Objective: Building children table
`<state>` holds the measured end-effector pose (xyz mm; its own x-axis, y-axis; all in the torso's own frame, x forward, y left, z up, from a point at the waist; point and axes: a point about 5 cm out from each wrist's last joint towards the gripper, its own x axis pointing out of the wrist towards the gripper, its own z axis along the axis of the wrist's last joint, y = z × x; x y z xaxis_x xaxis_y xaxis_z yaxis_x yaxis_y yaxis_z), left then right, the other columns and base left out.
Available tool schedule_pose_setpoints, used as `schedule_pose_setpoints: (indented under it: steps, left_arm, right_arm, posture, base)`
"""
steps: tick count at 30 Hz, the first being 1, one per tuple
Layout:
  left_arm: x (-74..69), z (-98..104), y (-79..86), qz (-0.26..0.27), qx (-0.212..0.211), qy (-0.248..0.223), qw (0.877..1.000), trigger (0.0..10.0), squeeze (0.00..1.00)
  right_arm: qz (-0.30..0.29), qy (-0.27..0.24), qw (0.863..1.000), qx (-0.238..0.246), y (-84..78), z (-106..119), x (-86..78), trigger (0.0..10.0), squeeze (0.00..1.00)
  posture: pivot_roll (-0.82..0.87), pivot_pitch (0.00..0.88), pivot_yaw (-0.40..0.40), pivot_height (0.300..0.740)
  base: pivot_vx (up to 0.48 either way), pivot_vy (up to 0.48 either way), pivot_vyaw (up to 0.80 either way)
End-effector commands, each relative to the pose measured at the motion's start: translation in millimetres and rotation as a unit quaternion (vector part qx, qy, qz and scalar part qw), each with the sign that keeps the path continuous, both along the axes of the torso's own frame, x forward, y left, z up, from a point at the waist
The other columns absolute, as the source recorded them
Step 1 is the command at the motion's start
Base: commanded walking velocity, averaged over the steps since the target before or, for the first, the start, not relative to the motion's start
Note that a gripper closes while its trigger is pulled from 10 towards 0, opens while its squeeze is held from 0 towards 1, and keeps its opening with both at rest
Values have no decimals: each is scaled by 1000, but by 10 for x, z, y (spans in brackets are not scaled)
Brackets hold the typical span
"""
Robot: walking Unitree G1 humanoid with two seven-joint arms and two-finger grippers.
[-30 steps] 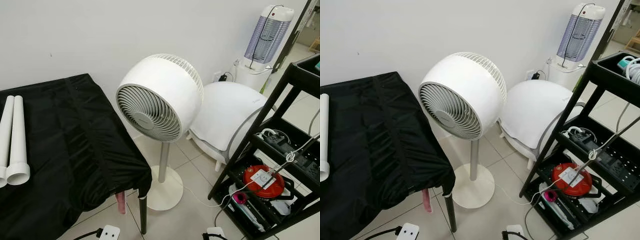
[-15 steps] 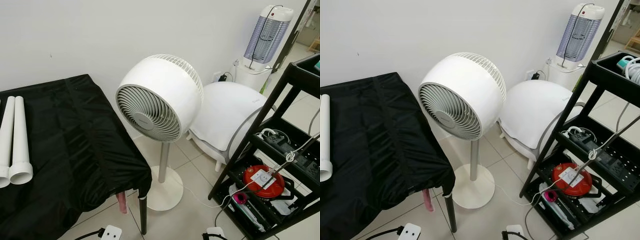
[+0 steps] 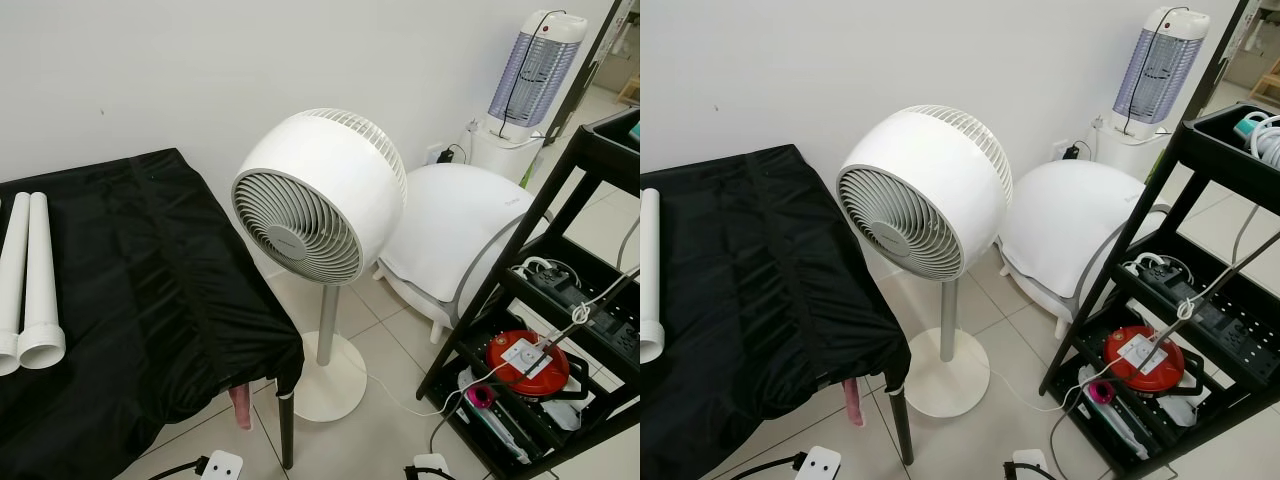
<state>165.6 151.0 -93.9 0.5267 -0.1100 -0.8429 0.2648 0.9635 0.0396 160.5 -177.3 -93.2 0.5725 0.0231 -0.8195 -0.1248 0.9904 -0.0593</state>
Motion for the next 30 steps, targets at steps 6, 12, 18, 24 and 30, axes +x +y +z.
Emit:
schedule_pose_setpoints:
  steps: [6, 12, 18, 24, 30]
  left_arm:
    - [-126, -54, -12, 0, -16, 28, 999, 10000, 0]
    - [-115, -50, -4, 2, -16, 28, 999, 10000, 0]
    - [-107, -47, 6, 2, -15, 28, 1000, 10000, 0]
    - [-114, -50, 6, 1, -14, 29, 999, 10000, 0]
    - [-126, -54, 9, 2, -14, 29, 999, 10000, 0]
  right_arm:
    - [-2, 7, 1000, -1, -24, -8, -19, 10000, 0]
    - [-2, 6, 1000, -1, -29, -4, -11, 10000, 0]
    - [-2, 5, 1000, 1, -27, -3, -10, 10000, 0]
    - [1, 4, 1000, 2, -12, -4, -11, 10000, 0]
    - [0, 5, 1000, 3, 4, -7, -13, 10000, 0]
  posture:
    - [26, 0, 2, 740]
    - [22, 1, 4, 740]
    - [21, 2, 7, 740]
    - [23, 3, 6, 740]
    - [24, 4, 6, 740]
  base:
    - [0, 0, 0]
    - [0, 0, 0]
    - [0, 0, 0]
    - [0, 0, 0]
    - [0, 0, 0]
